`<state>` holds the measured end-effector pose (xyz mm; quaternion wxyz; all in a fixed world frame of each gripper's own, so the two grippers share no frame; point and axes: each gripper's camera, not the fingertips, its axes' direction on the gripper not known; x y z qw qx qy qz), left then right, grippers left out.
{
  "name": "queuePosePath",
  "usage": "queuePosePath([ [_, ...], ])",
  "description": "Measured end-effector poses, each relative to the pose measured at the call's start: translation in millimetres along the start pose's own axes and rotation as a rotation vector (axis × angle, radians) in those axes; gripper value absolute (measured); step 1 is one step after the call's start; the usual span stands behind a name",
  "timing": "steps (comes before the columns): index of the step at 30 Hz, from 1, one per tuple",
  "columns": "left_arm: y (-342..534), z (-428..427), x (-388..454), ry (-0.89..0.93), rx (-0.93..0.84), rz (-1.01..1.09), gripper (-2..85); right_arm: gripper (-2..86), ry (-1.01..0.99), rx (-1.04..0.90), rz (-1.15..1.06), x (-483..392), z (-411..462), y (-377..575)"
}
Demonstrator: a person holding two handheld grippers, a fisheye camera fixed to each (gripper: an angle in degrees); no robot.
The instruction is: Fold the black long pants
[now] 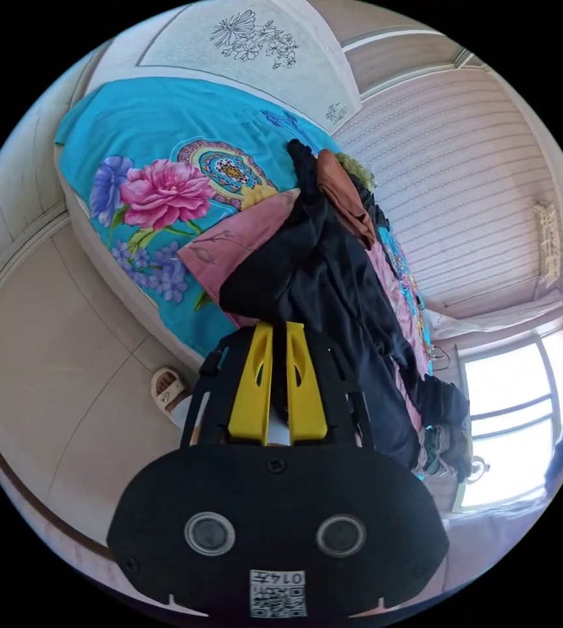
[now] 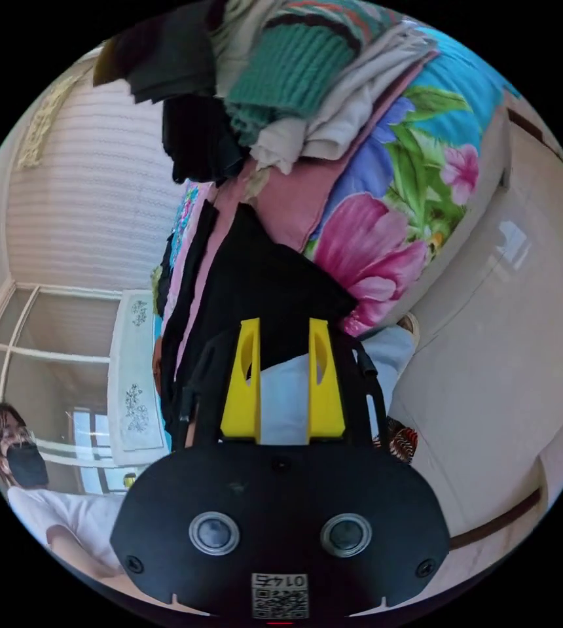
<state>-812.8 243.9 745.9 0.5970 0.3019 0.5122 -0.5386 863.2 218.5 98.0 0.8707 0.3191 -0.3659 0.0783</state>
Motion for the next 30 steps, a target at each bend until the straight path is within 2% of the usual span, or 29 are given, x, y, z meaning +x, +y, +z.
queuePosePath([
  [4, 1.8, 0.5, -1.3, 0.015, 0.005, -0.023, 6.5, 12.9, 0.055, 0.005, 0.099, 21.7, -11.5, -2.9],
  [8, -0.6, 9.7, 4.5, 0.026, -0.035, -0.036, 8.8, 10.9, -0.093, -0.017, 0.144, 34.4, -8.4, -13.4],
  [11, -2.5, 11.1, 12.1, 0.000, -0.045, -0.017, 5.3, 3.2, -0.141, -0.011, 0.095, 26.2, -12.6, -15.9],
  [16, -0.7, -0.9, 21.3, 0.031, -0.052, 0.035, 0.4, 1.3, -0.122, 0.011, 0.006, 1.7, -29.9, -7.6],
  [21, -7.8, -35.1, 52.1, 0.083, 0.005, 0.156, -0.8, 0.7, 0.120, 0.099, -0.395, -100.8, -54.0, -12.5],
  [26, -50.6, -54.0, 97.8, 0.180, 0.103, 0.272, -0.8, 0.7, 0.117, 0.092, -0.580, -189.8, -39.5, -59.1],
  [30, -104.4, -35.2, 136.2, 0.216, 0.149, 0.293, -0.7, 0.8, 0.189, 0.019, -0.637, -258.6, 15.9, -109.6],
])
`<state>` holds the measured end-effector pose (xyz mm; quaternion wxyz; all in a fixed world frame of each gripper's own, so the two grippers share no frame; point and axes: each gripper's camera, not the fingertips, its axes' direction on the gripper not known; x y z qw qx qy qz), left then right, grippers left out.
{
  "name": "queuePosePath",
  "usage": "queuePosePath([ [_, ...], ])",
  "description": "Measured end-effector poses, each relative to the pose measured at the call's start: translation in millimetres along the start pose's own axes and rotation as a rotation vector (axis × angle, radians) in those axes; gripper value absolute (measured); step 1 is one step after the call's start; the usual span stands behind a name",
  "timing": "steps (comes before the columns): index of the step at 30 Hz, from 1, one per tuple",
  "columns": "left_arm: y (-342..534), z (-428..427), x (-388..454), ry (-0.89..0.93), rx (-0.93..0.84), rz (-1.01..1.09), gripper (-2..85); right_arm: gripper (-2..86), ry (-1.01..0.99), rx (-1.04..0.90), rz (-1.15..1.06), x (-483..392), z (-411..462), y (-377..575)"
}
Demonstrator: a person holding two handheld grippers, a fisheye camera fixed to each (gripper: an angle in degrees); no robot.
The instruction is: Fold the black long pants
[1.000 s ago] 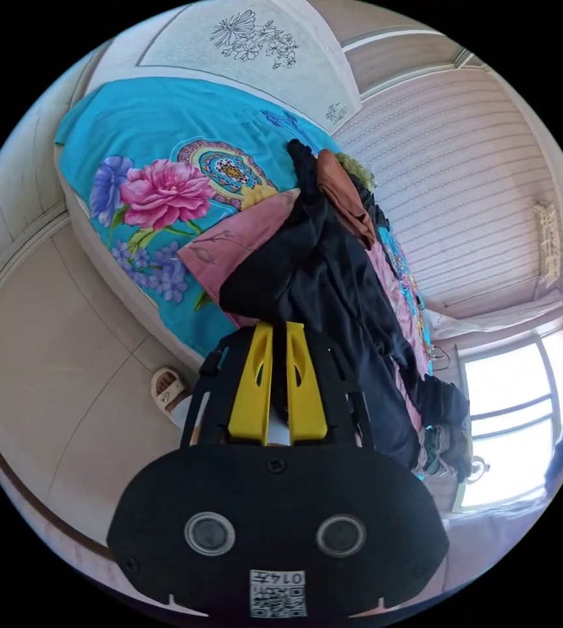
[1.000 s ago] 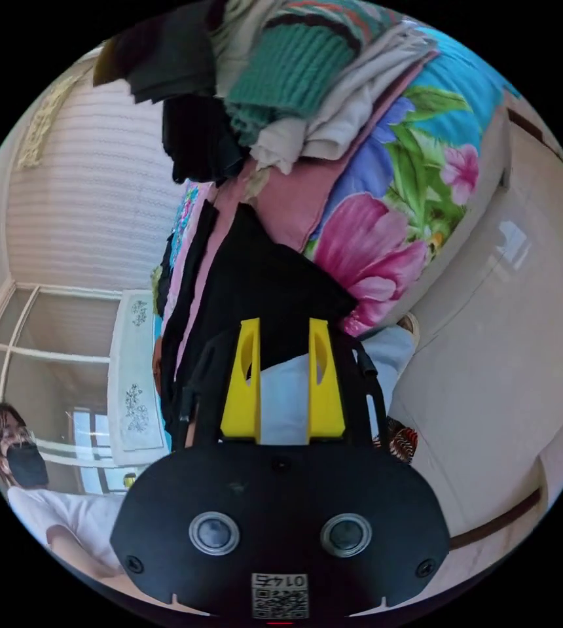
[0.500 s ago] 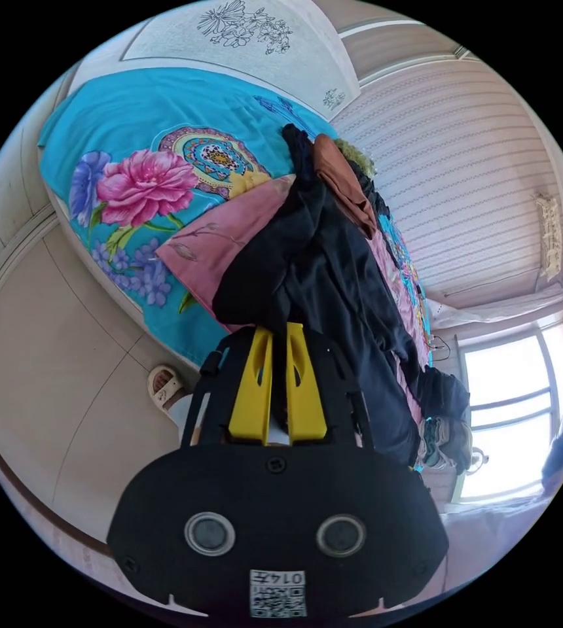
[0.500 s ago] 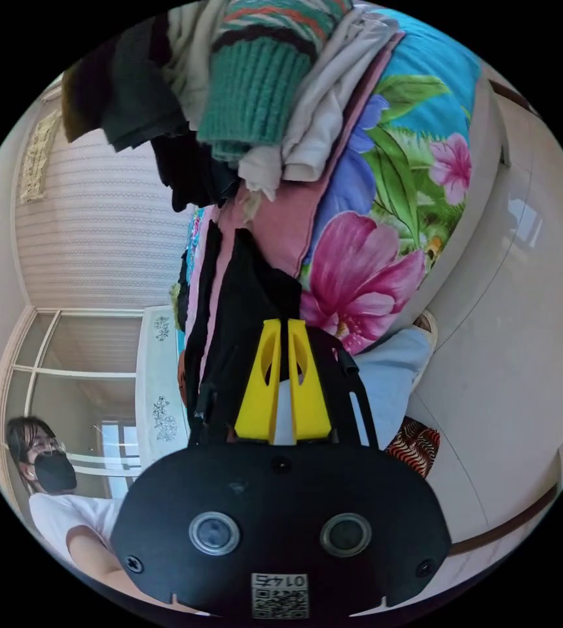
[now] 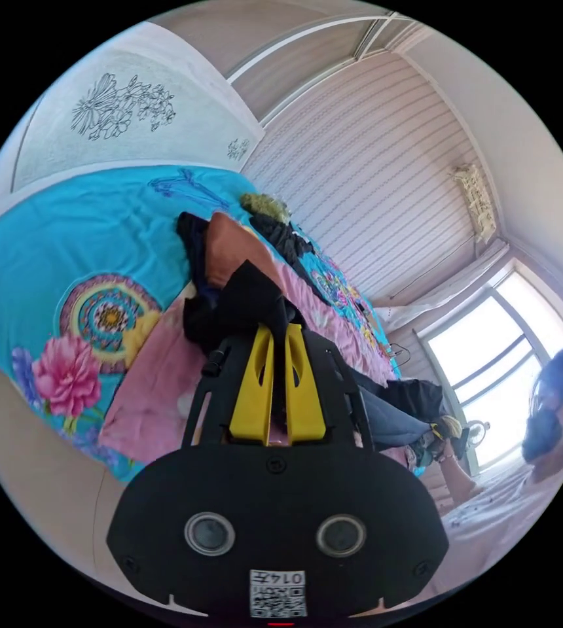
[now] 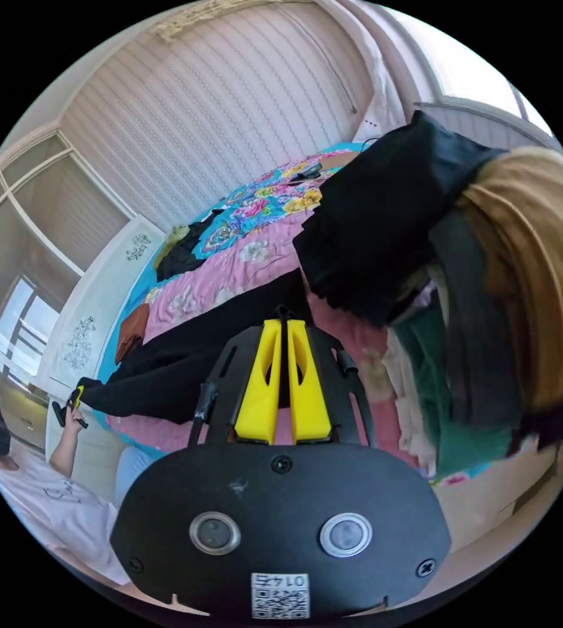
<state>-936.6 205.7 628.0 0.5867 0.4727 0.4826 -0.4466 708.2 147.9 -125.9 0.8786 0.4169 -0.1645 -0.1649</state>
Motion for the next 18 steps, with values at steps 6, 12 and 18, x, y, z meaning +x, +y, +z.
queuePosePath([
  [6, -72.0, 82.8, 6.4, -0.090, -0.025, -0.010, 1.5, 2.1, 0.052, -0.161, 0.092, -20.2, 95.1, -90.6],
  [12, -104.1, 107.2, -13.5, -0.099, 0.025, -0.096, 6.3, 7.5, -0.020, -0.038, 0.203, -17.3, 129.6, -98.9],
  [18, -47.5, 87.0, -36.6, -0.194, -0.022, -0.042, 6.7, 8.6, -0.115, -0.007, 0.113, -15.1, 129.8, -9.7],
])
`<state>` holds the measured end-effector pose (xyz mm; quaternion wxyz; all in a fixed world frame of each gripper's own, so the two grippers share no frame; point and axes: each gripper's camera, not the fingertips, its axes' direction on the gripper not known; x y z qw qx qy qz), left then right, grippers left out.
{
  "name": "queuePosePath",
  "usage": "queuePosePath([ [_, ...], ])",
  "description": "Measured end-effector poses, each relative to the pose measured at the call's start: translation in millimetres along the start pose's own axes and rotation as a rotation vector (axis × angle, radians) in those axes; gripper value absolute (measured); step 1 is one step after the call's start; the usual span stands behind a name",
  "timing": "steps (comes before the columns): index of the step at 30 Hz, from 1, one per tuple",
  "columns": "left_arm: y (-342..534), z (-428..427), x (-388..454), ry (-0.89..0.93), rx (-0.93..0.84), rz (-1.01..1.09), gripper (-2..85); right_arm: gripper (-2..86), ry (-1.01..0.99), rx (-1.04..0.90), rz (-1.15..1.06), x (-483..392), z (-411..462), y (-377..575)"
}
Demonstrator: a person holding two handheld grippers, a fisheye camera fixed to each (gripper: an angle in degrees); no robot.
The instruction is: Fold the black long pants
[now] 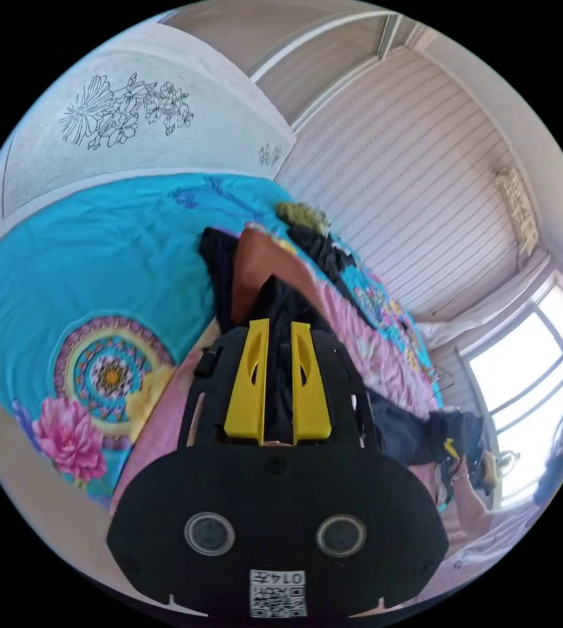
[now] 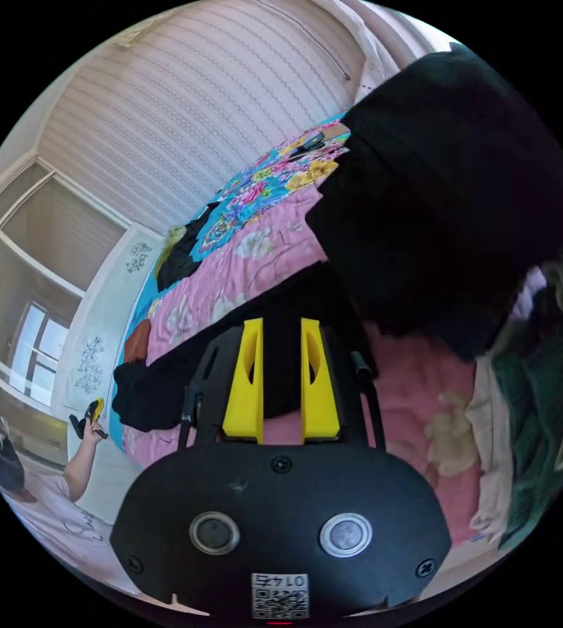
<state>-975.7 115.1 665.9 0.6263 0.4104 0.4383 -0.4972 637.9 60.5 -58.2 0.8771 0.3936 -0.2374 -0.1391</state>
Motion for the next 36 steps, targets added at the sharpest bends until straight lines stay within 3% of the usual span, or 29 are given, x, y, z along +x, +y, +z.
queuePosePath([
  [6, 81.6, 28.4, -32.2, 0.017, -0.039, -0.146, 10.2, 10.9, -0.107, 0.063, 0.250, 46.4, 23.2, 88.9],
  [13, 74.5, 82.7, -26.7, 0.132, 0.014, -0.250, 15.1, 12.9, -0.152, 0.169, 0.288, 34.2, 66.9, 73.9],
  [16, 63.2, 118.4, -29.9, 0.123, -0.006, -0.305, 10.7, 10.0, -0.179, 0.188, 0.325, 24.6, 91.1, 58.8],
  [19, 60.0, 134.6, -36.2, 0.166, -0.036, -0.397, 1.3, 1.6, -0.246, 0.092, 0.286, 11.7, 110.3, 43.5],
  [25, 66.7, 82.3, -28.0, 0.227, -0.012, -0.201, -0.7, -0.5, -0.312, 0.043, 0.126, -16.4, 76.5, 48.9],
  [29, 119.7, 52.6, -43.9, 0.086, -0.093, -0.126, -0.1, -0.5, -0.306, -0.074, 0.085, -31.9, 61.4, 90.1],
  [32, 166.0, 63.2, -45.6, -0.057, -0.218, -0.054, 1.7, -0.2, -0.209, -0.168, 0.140, -34.4, 69.8, 128.6],
  [36, 205.3, 84.1, -51.7, -0.051, -0.238, -0.098, 6.4, 2.2, -0.021, -0.246, 0.199, -36.1, 97.3, 156.2],
])
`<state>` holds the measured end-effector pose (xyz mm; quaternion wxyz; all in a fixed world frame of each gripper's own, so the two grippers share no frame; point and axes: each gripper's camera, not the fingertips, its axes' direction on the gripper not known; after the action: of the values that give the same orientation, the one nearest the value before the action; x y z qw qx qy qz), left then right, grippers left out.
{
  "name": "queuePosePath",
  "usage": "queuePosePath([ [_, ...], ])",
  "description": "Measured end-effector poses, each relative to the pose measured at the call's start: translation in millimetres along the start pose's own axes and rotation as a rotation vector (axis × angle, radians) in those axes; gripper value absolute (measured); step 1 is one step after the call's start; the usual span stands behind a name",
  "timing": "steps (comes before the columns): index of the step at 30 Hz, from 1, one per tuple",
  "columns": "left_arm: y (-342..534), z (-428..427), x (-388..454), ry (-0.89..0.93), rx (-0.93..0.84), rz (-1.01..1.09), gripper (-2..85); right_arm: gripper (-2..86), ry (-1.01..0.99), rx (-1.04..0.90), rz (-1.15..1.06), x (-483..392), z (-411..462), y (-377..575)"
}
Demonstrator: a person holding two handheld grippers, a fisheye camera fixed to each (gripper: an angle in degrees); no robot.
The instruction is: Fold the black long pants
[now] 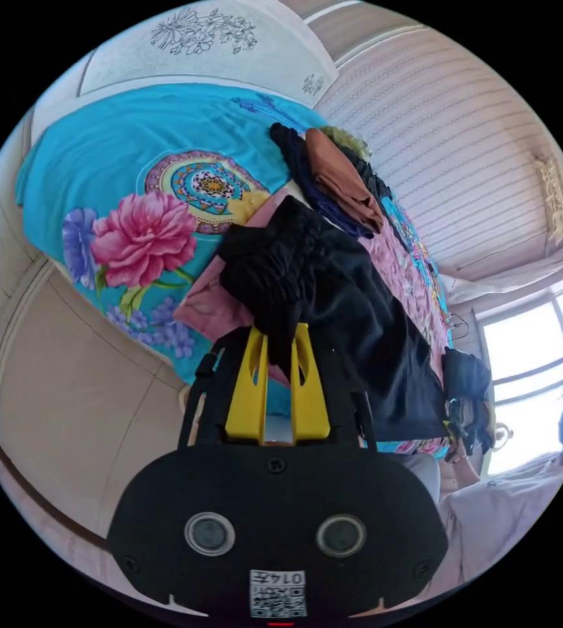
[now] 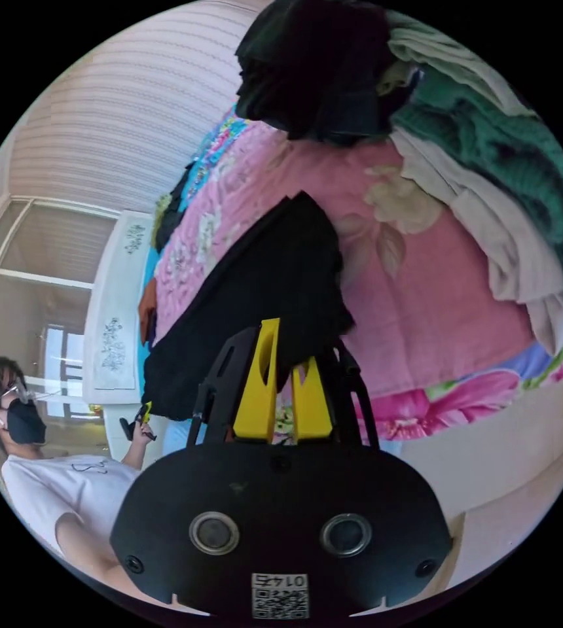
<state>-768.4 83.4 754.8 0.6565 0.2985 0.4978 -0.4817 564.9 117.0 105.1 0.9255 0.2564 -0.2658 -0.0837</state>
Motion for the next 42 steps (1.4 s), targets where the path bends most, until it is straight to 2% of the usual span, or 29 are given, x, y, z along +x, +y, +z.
queuePosePath([
  [4, 17.1, -13.1, 16.1, -0.060, 0.013, 0.089, 7.7, 4.6, 0.208, 0.054, 0.026, -15.3, -8.9, 24.6],
  [6, 32.6, -25.1, 45.2, -0.216, -0.001, 0.229, 7.3, 4.3, 0.471, 0.078, -0.054, -47.7, -11.8, 43.3],
  [7, 37.2, -26.7, 55.5, -0.245, -0.002, 0.273, 7.2, 4.1, 0.533, 0.081, -0.100, -60.5, -9.2, 46.7],
  [9, 57.8, -15.6, 113.2, -0.328, -0.037, 0.537, 5.2, 3.1, 0.672, 0.058, -0.355, -123.3, 18.7, 52.8],
  [10, 63.7, -7.9, 130.2, -0.355, -0.049, 0.614, 5.0, 2.8, 0.678, 0.041, -0.432, -140.7, 29.8, 53.0],
  [12, 87.7, 39.5, 198.1, -0.457, -0.067, 0.904, 4.2, 1.9, 0.650, -0.052, -0.744, -208.8, 86.5, 51.8],
  [13, 92.2, 52.7, 213.3, -0.475, -0.053, 0.950, 4.1, 1.8, 0.644, -0.072, -0.806, -224.5, 102.3, 50.7],
  [14, 101.5, 80.0, 243.4, -0.467, 0.003, 1.024, 3.8, 2.1, 0.624, -0.109, -0.914, -254.1, 134.5, 47.7],
  [16, 117.6, 122.8, 282.3, -0.311, 0.064, 1.173, 4.1, 3.6, 0.575, -0.178, -1.060, -294.0, 181.7, 44.7],
  [18, 131.5, 187.3, 327.5, -0.155, 0.026, 1.289, 5.9, 6.4, 0.584, -0.246, -1.201, -338.6, 237.4, 44.0],
  [20, 139.0, 234.7, 353.9, -0.143, -0.011, 1.343, 6.8, 7.0, 0.624, -0.230, -1.232, -358.3, 268.5, 41.6],
  [22, 142.2, 280.2, 370.9, -0.158, -0.063, 1.351, 6.9, 5.1, 0.636, -0.220, -1.193, -363.7, 296.0, 34.7],
  [24, 143.3, 339.8, 380.8, -0.240, -0.213, 1.327, 6.0, 1.5, 0.632, -0.382, -1.123, -356.3, 336.1, 27.1],
  [26, 149.4, 379.0, 377.0, -0.304, -0.311, 1.332, 4.6, 0.1, 0.617, -0.346, -1.105, -356.6, 339.6, 26.6],
  [31, 156.8, 390.3, 381.9, -0.288, -0.299, 1.380, -0.5, -0.7, 0.605, -0.299, -1.115, -364.7, 327.2, 25.0],
  [36, 143.0, 365.2, 376.8, -0.206, -0.180, 1.241, -0.9, -0.6, 0.534, -0.190, -1.112, -374.8, 306.0, 13.2],
  [40, 136.6, 409.3, 356.1, -0.226, -0.277, 1.158, -1.0, 0.4, 0.488, -0.265, -1.021, -349.0, 334.9, -11.5],
  [42, 141.6, 446.9, 341.3, -0.252, -0.332, 1.123, -0.9, 1.9, 0.396, -0.310, -0.929, -322.6, 340.5, -24.2],
])
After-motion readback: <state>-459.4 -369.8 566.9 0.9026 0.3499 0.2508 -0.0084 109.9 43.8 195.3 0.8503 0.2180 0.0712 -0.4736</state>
